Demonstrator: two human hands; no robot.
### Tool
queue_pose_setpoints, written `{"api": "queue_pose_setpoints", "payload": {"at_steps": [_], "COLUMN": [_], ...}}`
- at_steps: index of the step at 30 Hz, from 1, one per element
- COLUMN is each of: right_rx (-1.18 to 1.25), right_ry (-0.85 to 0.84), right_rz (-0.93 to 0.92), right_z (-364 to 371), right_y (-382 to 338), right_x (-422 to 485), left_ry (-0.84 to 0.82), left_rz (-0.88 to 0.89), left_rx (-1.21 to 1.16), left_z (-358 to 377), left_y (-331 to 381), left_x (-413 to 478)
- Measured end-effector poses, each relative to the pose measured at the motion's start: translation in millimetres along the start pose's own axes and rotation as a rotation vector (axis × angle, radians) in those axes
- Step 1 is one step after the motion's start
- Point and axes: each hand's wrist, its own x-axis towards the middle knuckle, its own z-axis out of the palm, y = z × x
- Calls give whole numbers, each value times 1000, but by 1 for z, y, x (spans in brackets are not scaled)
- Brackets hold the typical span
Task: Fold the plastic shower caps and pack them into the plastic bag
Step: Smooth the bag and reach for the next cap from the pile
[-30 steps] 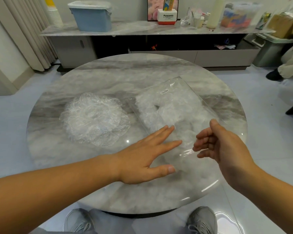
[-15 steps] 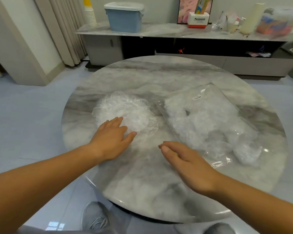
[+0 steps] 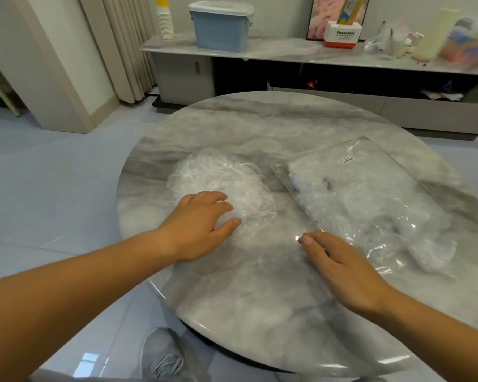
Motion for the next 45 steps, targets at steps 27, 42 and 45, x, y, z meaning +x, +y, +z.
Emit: {"api": "queue_pose_setpoints", "payload": {"at_steps": [27, 42, 45], "right_rx": [-176, -4, -122], "right_ry": [-10, -351, -397], "right_rz": [-424, -344, -366], "right_z": [-2, 7, 12], "right_y": [-2, 9, 10], "right_x": [-18, -41, -39], "left_ry": [63, -253, -253], "left_rz": [441, 355, 289], "left_rx": [120, -268, -383], "left_z": [6, 17, 20], "left_y": [28, 40, 39], "left_x": [-64, -80, -75]}}
